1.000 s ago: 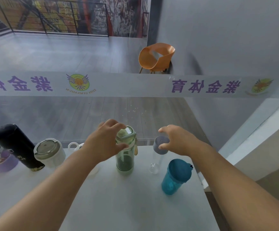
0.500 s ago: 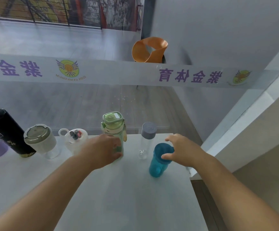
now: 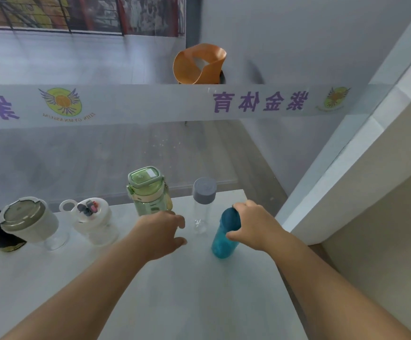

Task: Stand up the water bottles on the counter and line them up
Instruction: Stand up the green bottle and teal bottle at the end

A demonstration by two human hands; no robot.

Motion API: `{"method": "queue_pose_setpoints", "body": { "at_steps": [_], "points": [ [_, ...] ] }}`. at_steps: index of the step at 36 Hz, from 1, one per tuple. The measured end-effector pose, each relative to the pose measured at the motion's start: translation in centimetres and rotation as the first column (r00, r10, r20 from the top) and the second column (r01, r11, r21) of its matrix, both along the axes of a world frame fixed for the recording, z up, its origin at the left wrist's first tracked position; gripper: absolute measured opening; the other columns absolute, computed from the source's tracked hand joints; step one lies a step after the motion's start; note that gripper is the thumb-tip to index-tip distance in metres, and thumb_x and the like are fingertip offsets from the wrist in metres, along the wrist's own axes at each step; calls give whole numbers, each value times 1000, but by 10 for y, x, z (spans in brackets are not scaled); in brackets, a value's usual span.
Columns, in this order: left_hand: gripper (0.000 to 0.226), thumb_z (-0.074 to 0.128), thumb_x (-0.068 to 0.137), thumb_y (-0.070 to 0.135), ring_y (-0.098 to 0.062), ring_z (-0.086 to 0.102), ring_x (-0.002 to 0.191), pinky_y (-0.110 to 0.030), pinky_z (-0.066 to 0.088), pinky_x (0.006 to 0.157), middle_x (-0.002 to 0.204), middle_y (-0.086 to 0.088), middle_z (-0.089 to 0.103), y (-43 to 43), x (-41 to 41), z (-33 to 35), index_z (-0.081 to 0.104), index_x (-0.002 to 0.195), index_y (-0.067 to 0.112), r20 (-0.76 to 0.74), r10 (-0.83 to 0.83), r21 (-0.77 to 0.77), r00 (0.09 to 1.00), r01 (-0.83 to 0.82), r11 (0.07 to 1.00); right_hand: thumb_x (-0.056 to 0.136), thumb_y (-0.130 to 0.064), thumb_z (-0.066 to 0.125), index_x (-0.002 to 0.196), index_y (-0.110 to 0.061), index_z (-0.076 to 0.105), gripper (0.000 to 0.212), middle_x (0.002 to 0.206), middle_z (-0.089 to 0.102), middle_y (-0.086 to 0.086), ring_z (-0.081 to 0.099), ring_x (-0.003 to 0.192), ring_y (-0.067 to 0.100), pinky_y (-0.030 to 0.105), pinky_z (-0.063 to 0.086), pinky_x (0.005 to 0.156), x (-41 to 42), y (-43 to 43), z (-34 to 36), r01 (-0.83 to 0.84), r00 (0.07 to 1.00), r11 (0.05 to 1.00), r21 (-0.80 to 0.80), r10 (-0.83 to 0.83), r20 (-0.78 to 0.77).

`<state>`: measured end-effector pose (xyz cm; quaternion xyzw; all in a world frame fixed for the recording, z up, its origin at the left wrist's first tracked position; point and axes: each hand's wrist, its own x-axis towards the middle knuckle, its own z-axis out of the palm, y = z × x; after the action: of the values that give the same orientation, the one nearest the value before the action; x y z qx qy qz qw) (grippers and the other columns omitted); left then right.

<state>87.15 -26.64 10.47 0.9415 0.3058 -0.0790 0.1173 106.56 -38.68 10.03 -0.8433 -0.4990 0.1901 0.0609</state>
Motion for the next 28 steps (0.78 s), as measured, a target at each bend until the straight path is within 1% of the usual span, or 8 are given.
{"method": "queue_pose_setpoints", "body": {
  "at_steps": [4, 9, 12, 19, 23, 28],
  "points": [
    [41, 57, 85, 50, -19, 58, 106, -33, 50, 87, 117, 6, 61, 4, 9, -3, 54, 119, 29, -8, -9, -5, 1000, 9, 1000, 71, -41, 69, 112, -16, 53, 50, 106, 52, 4, 54, 97, 22, 38, 56, 84, 16, -4, -1, 46, 999, 999, 1, -46, 5],
    [40, 55, 86, 50, -18, 57, 108, -32, 50, 86, 118, 8, 60, 6, 21, -6, 52, 121, 30, -21, -36, 2, 999, 36, 999, 72, -39, 68, 116, -13, 54, 52, 107, 52, 6, 53, 98, 24, 39, 55, 85, 36, -1, 2, 93, 995, 996, 0, -93, 30],
    [41, 54, 86, 50, -18, 57, 108, -30, 48, 84, 118, 8, 60, 8, 27, -8, 52, 122, 30, -33, -51, 4, 998, 52, 999, 74, -38, 68, 120, -11, 53, 55, 111, 52, 8, 53, 102, 25, 40, 54, 88, 46, 8, 4, 114, 993, 993, 10, -114, 21],
    [41, 54, 87, 49, -18, 58, 109, -32, 51, 83, 121, 8, 59, 11, 31, -15, 51, 123, 29, -57, -66, -23, 996, 64, 998, 79, -36, 69, 128, -11, 48, 59, 122, 51, 10, 52, 112, 26, 42, 51, 96, 59, 33, 1, 152, 988, 987, 48, -152, 0],
    [41, 54, 87, 48, -19, 58, 109, -33, 50, 83, 121, 6, 59, 13, 31, -17, 51, 123, 27, -67, -72, -17, 995, 71, 997, 78, -35, 70, 128, -10, 48, 60, 124, 51, 10, 52, 114, 27, 43, 50, 97, 62, 44, -1, 173, 985, 984, 51, -173, -8],
    [41, 55, 87, 47, -20, 58, 108, -33, 50, 83, 121, 6, 59, 12, 29, -14, 51, 123, 27, -75, -63, -26, 995, 61, 998, 80, -36, 70, 133, -12, 45, 63, 128, 49, 10, 50, 117, 26, 42, 49, 99, 62, 47, -1, 178, 984, 983, 38, -178, 4]
  ]
}}
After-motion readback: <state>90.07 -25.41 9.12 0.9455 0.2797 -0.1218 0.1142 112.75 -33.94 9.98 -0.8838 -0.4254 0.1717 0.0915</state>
